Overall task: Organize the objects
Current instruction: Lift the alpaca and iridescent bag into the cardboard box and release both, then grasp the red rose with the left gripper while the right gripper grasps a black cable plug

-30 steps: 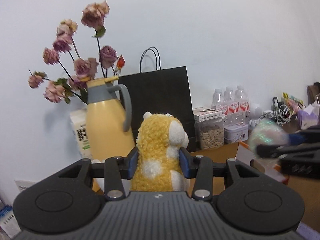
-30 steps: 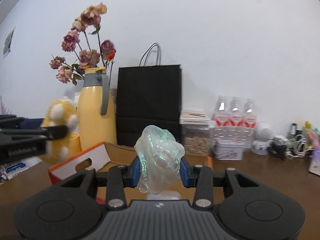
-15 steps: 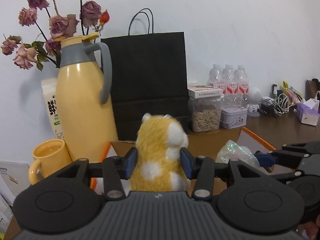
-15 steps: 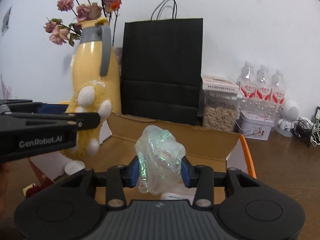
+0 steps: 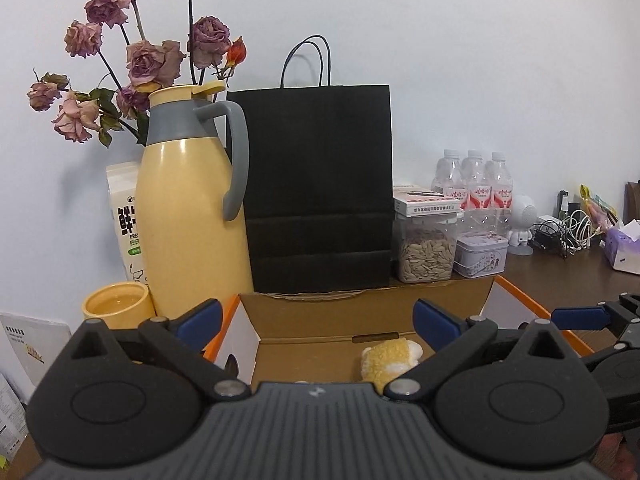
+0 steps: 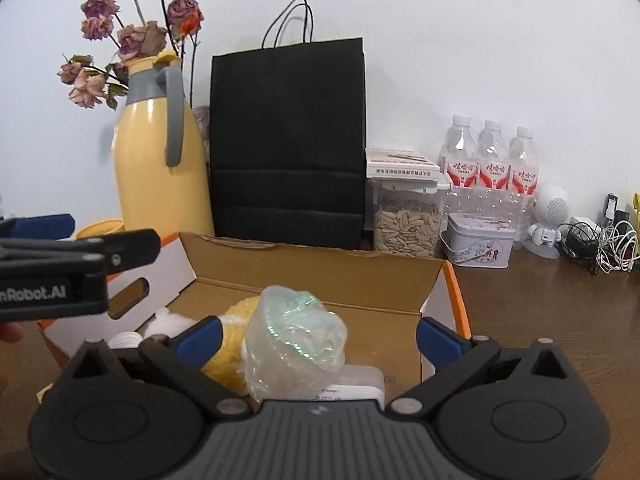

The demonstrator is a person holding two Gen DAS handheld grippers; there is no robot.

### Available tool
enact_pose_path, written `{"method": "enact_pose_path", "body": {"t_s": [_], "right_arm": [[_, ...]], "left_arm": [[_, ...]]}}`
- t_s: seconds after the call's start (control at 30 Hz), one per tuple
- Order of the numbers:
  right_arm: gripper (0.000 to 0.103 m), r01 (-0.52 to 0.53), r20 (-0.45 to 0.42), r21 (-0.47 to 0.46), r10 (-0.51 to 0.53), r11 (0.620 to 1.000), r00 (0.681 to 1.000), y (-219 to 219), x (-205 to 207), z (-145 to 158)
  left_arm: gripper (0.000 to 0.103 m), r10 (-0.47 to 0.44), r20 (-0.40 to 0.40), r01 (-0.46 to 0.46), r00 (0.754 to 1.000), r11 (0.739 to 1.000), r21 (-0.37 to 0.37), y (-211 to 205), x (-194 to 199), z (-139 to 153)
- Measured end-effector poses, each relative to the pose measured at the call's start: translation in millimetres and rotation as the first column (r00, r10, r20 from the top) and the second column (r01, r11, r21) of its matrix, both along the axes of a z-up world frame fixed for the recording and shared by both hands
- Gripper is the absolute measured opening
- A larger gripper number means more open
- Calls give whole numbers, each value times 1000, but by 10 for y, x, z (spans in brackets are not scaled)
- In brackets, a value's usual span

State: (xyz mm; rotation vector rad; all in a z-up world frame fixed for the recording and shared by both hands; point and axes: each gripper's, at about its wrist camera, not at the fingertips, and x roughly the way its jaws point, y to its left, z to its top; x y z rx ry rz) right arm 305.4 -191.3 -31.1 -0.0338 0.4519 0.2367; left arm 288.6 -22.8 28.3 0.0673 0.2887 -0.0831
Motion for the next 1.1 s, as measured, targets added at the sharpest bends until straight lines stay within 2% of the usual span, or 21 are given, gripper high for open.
{"method": "enact_pose_path", "body": {"t_s": [0.23,0.4,0.53,0.67,0.93,1.0,1.1], "right_arm": [[103,-15,45,7,14,1000,999,-69,-240,128],[103,5,106,14,-6,1000,994,-214,-544,199],[103,17,115,-4,-16,1000,993,-308,-767,145],[103,12,98,-36,-8,999,995,-361,-937,36],[101,28,7,-89,-28,996,1000,-457,-1119,-269],[100,36,-7,-90,-37,995,999,-497,-1156,-309],[90,52,-47,-87,-56,995,997,-559,-1165,-383]], "left_arm": [[103,3,29,-1,1000,998,-59,115,-200,128],[103,34,29,-32,999,998,-56,259,-416,164],[103,65,5,-64,998,996,-55,447,-591,86],[103,93,-37,-94,995,994,-51,603,-745,-28],[103,127,-126,-130,984,991,-17,731,-888,-365],[103,119,-130,-122,984,992,-18,740,-941,-417],[103,120,-130,-123,984,992,-11,740,-1002,-474]]}}
